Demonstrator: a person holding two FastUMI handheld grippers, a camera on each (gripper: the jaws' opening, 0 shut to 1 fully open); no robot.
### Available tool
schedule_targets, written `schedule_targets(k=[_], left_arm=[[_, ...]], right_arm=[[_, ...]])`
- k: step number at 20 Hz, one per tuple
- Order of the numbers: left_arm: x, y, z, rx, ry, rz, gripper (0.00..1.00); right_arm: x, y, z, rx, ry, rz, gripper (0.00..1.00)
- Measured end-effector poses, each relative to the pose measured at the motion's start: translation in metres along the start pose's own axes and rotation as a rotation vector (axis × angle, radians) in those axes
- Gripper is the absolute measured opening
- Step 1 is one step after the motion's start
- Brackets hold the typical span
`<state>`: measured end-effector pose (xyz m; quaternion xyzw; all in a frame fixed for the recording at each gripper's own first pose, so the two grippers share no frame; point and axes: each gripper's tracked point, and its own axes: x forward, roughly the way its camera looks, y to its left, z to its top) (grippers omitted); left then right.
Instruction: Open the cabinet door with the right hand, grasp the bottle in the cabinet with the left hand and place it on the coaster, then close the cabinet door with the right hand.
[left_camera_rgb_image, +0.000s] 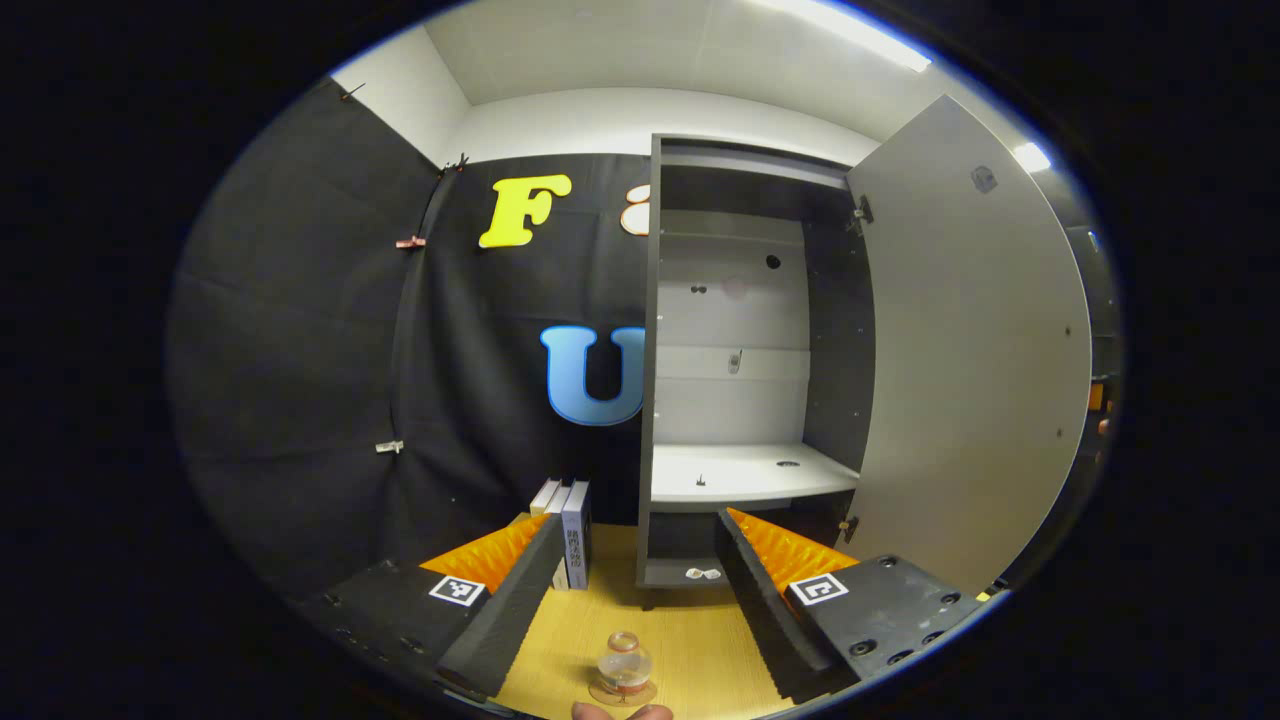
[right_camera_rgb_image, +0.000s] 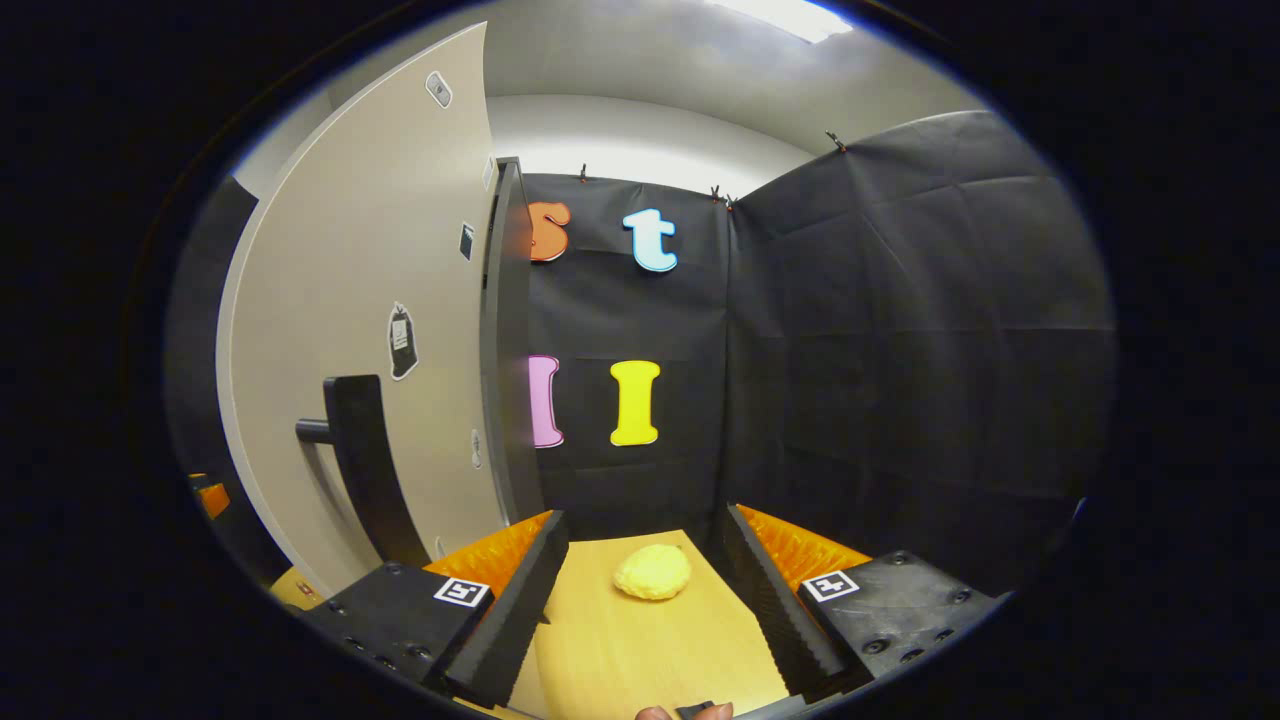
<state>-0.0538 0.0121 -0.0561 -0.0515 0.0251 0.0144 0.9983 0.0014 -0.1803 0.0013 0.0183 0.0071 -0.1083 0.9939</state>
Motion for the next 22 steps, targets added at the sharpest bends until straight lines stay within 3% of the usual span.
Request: schedule_targets(k=[3, 14, 22], left_arm=[[0.004, -0.008, 0.017, 0.011, -0.006, 0.009, 0.92], [0.008, -0.025, 0.036, 0.048, -0.014, 0.014, 0.92], [-0.002, -0.013, 0.036, 0.042, -0.02, -0.001, 0.95]], right_arm=[[0.0, 0.009, -0.004, 0.036, 0.015, 0.031, 0.98], [-0.004, 0.019, -0.012, 0.075, 0.009, 0.032, 0.97], [-0.024, 0.084, -0.02, 0.102, 0.032, 0.121, 0.98]])
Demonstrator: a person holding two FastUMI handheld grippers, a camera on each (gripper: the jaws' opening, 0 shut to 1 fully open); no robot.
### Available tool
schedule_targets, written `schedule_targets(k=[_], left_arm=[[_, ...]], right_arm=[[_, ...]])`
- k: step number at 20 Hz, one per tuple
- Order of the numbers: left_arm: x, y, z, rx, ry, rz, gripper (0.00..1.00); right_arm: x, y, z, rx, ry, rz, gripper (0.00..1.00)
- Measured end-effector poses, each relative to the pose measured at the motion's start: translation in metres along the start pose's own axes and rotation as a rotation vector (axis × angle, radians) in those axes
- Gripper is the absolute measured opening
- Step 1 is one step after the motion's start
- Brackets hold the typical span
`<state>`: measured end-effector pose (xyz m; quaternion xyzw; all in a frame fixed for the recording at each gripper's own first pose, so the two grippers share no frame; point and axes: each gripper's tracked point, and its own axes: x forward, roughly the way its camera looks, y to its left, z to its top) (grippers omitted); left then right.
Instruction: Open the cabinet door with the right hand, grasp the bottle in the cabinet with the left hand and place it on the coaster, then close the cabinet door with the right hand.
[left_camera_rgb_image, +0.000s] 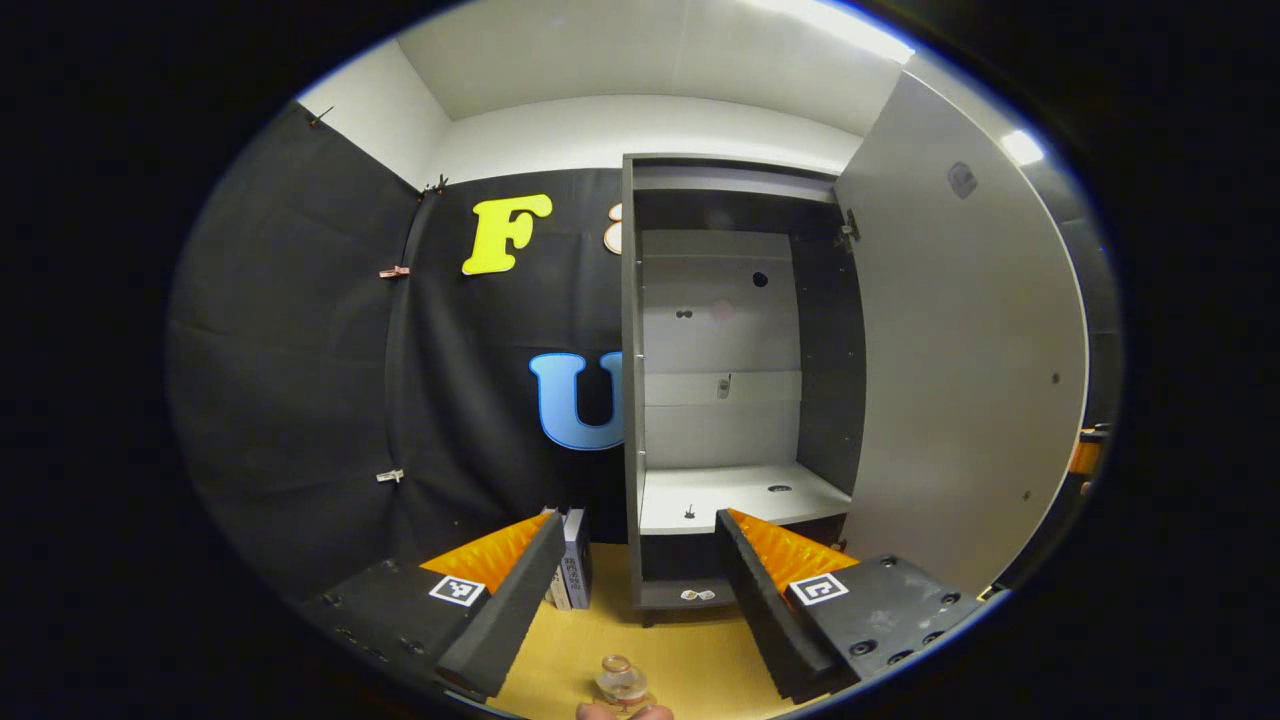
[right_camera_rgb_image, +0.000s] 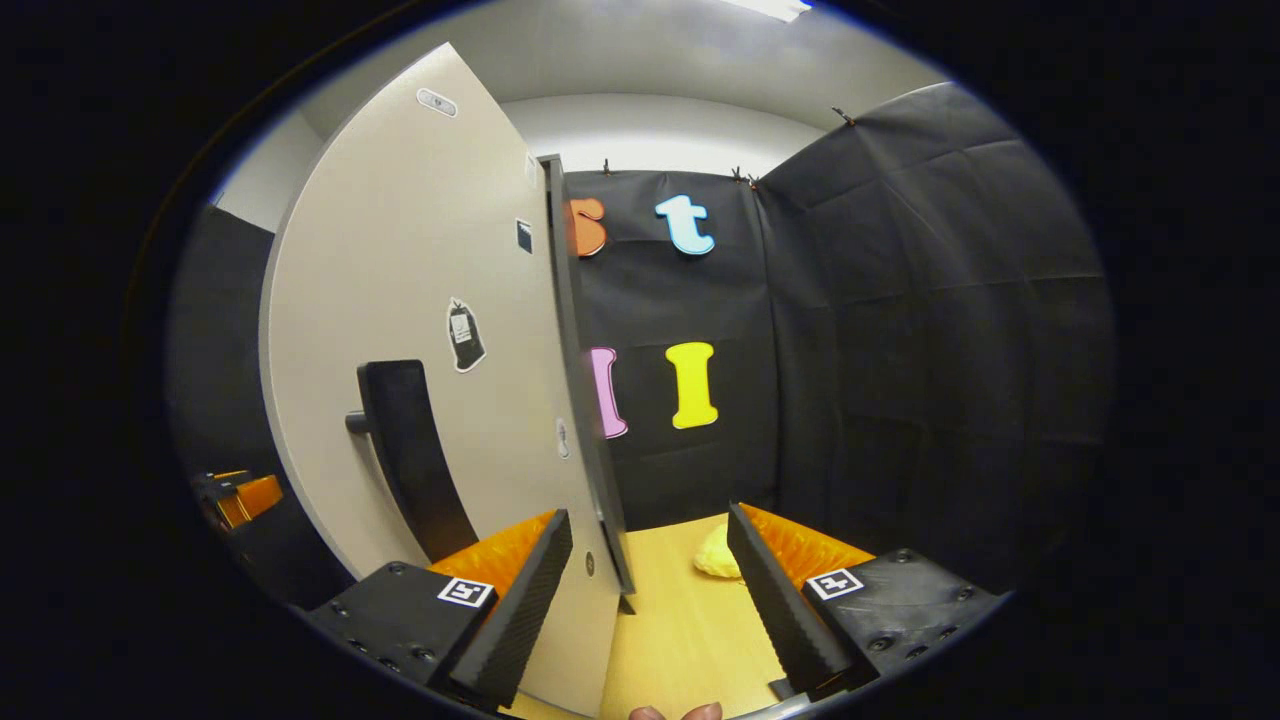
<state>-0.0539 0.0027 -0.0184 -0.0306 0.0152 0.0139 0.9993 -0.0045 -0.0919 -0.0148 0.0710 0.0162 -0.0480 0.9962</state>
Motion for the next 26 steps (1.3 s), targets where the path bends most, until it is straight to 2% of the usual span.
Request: schedule_targets(k=[4, 12, 17, 23, 25, 26], left_arm=[[-0.004, 0.016, 0.0, 0.002, -0.005, 0.005, 0.95], [-0.009, 0.036, 0.002, 0.027, -0.018, 0.01, 0.93], [-0.013, 0.043, 0.002, 0.026, -0.02, 0.016, 0.95], [-0.009, 0.039, 0.006, 0.015, -0.032, 0.011, 0.95], [-0.006, 0.034, 0.006, 0.008, -0.029, 0.013, 0.97], [-0.004, 0.029, 0.007, 0.003, -0.029, 0.013, 0.95]], right_arm=[[-0.013, 0.047, -0.008, -0.001, -0.005, 0.045, 0.98], [-0.004, 0.116, -0.025, 0.004, 0.002, 0.145, 0.98], [-0.004, 0.172, -0.046, -0.021, 0.05, 0.271, 0.98], [-0.007, 0.17, -0.045, -0.017, 0.058, 0.298, 0.98], [-0.008, 0.158, -0.036, -0.024, 0.029, 0.274, 0.98], [-0.003, 0.146, -0.03, -0.033, 0.013, 0.253, 0.98]])
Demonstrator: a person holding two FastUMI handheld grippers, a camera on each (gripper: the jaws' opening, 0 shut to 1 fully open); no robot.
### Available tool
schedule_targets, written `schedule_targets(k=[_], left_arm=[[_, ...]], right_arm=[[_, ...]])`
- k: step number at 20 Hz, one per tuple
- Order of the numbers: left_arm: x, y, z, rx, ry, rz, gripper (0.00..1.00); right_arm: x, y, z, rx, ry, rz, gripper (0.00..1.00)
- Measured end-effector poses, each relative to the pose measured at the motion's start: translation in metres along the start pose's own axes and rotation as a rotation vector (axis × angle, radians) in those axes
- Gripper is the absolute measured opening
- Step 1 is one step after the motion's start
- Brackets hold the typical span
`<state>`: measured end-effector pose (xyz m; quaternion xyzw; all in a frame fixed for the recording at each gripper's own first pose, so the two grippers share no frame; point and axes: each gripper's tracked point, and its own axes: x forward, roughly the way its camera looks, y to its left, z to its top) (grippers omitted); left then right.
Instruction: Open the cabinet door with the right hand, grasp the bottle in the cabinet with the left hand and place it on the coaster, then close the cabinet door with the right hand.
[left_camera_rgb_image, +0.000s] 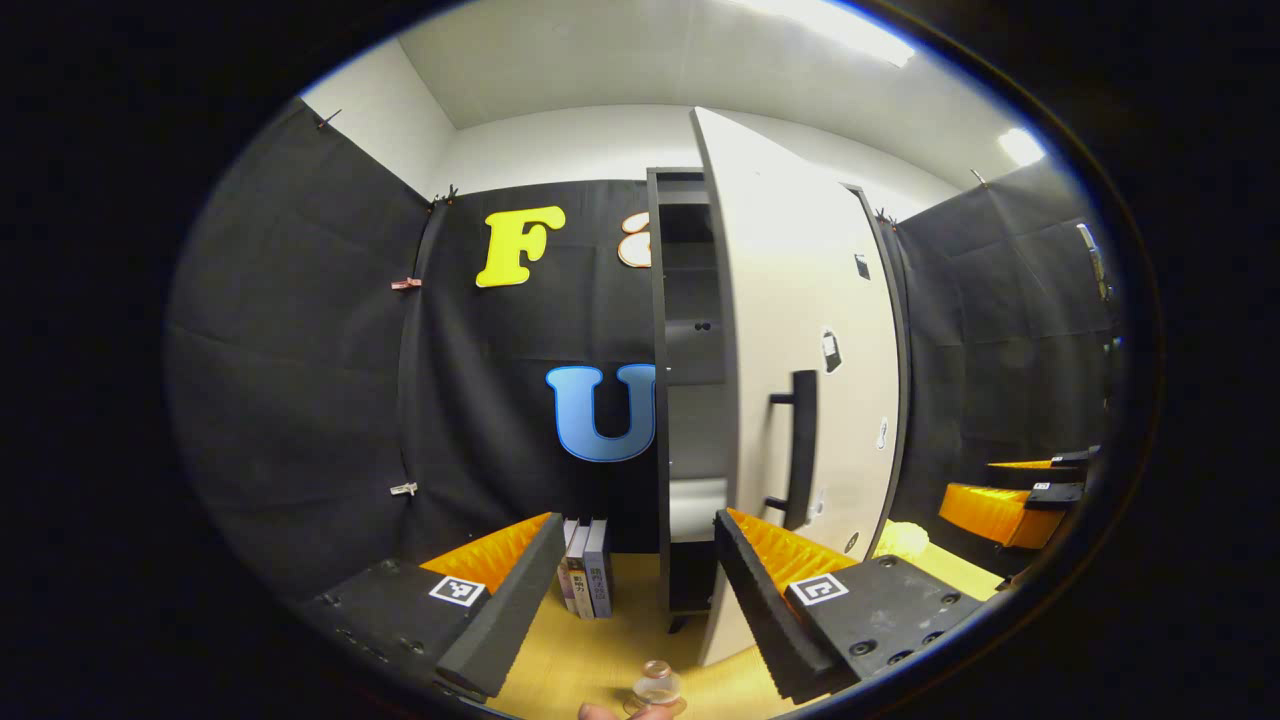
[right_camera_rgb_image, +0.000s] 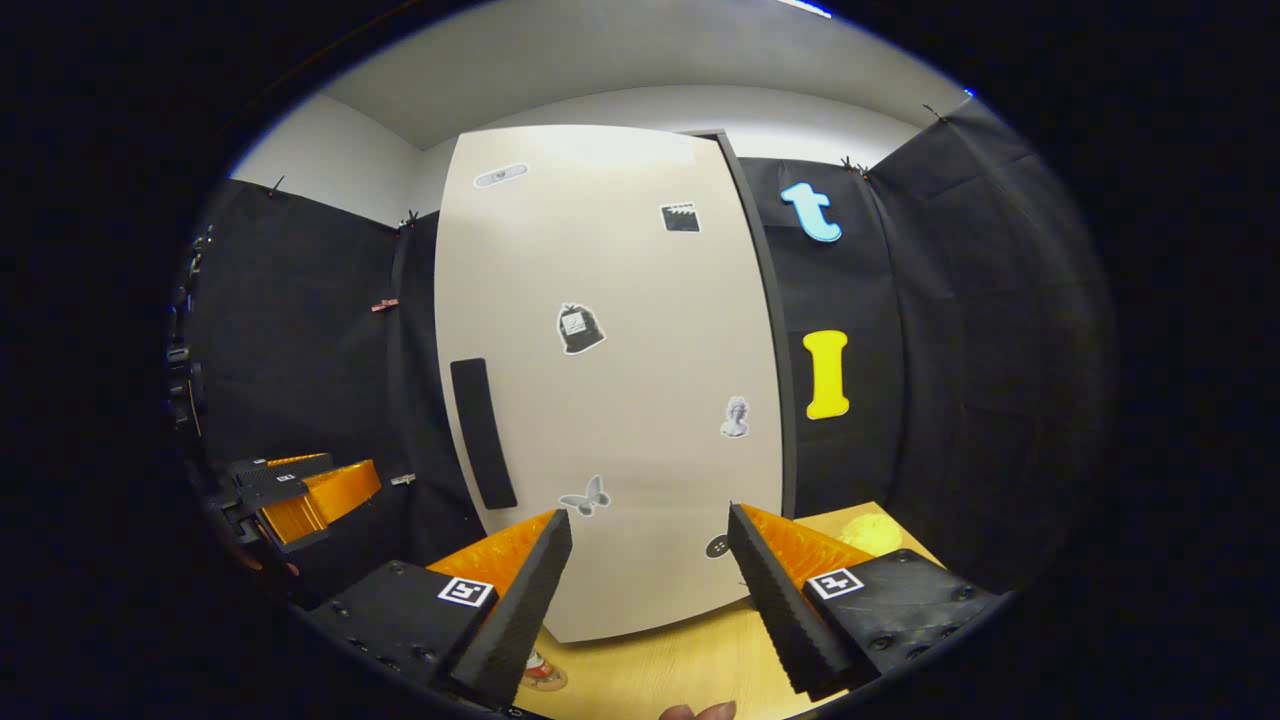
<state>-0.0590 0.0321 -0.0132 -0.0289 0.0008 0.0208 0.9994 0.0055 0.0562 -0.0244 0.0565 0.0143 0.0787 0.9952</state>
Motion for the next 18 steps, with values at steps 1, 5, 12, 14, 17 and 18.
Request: schedule_targets(k=[1, 5, 12, 14, 17, 18], left_arm=[[0.0, -0.006, 0.003, -0.003, -0.005, -0.004, 0.93], [0.004, -0.026, 0.007, 0.004, -0.023, -0.004, 0.93], [0.009, -0.058, 0.003, -0.009, -0.017, 0.012, 0.95], [0.01, -0.067, 0.004, -0.005, -0.026, 0.013, 0.94], [0.012, -0.075, 0.004, 0.008, -0.031, 0.034, 0.95], [0.013, -0.08, 0.004, 0.015, -0.032, 0.035, 0.95]], right_arm=[[0.0, -0.015, 0.005, -0.019, -0.015, -0.029, 0.98], [-0.002, -0.059, 0.006, -0.079, 0.009, -0.103, 0.98], [-0.009, -0.103, 0.013, -0.111, 0.013, -0.128, 0.98], [-0.013, -0.111, 0.011, -0.098, 0.024, -0.123, 0.98], [-0.013, -0.123, 0.01, -0.103, 0.024, -0.122, 0.98], [-0.013, -0.126, 0.011, -0.097, 0.02, -0.12, 0.98]])
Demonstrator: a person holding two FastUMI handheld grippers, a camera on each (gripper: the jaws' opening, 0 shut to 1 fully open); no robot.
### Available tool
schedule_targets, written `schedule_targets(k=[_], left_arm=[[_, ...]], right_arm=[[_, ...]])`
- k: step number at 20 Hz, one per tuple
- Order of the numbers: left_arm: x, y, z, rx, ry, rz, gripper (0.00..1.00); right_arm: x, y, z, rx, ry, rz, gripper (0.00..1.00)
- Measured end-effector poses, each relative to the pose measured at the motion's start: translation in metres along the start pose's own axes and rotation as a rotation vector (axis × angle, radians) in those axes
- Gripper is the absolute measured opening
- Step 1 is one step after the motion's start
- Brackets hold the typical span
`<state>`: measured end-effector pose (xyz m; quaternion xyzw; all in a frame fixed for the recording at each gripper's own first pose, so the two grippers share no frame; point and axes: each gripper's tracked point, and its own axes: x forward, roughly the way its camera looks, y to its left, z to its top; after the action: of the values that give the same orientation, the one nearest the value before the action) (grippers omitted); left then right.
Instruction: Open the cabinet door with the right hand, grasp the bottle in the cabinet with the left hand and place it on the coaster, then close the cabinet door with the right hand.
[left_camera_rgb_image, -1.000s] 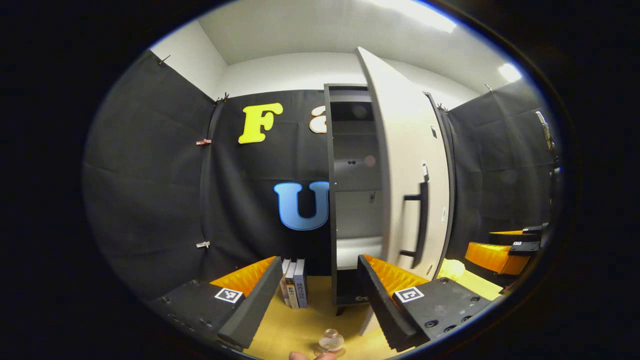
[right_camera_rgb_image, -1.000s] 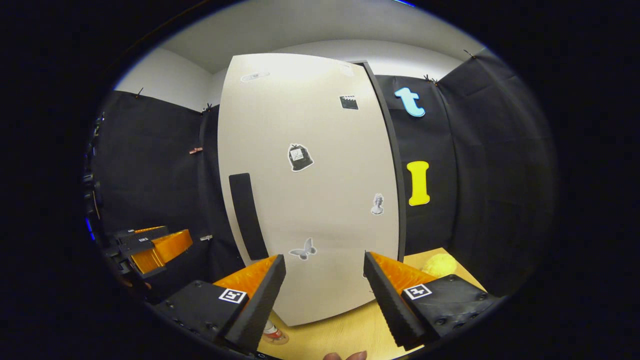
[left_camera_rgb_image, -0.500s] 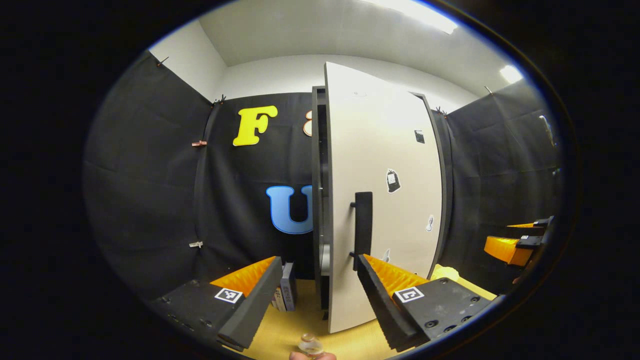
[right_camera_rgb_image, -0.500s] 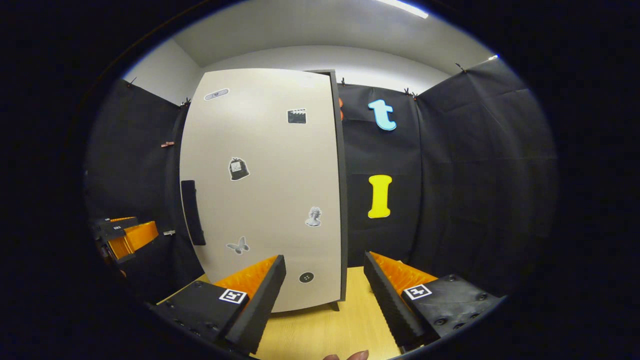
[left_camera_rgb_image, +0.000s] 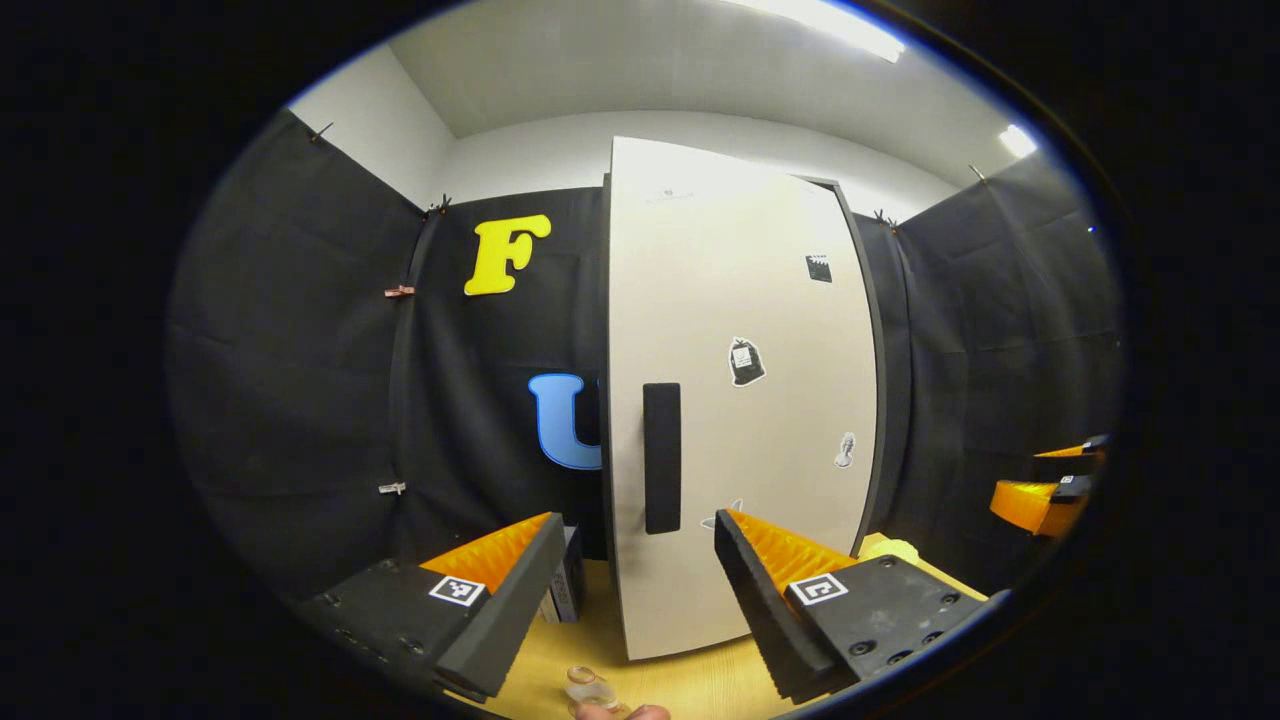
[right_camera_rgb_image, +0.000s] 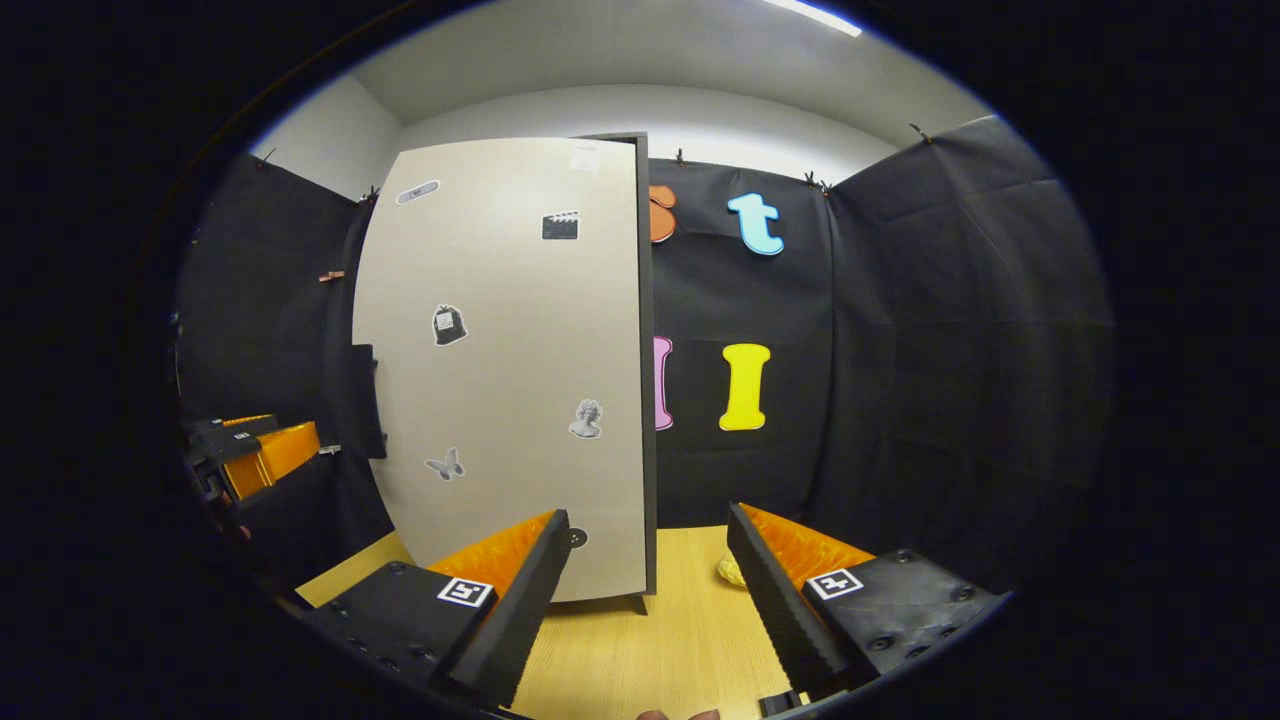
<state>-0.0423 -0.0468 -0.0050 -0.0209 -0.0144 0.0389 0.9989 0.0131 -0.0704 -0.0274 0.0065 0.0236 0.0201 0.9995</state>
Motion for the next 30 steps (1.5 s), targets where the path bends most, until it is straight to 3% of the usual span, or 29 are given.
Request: schedule_targets(k=[13, 30], left_arm=[[0.014, -0.059, 0.004, 0.03, -0.007, -0.029, 0.94], [0.019, -0.073, 0.002, 0.018, -0.002, -0.028, 0.94]], right_arm=[[0.014, -0.042, -0.01, 0.029, 0.011, 0.019, 0.98], [0.026, -0.049, -0.011, 0.036, 0.011, 0.027, 0.98]])
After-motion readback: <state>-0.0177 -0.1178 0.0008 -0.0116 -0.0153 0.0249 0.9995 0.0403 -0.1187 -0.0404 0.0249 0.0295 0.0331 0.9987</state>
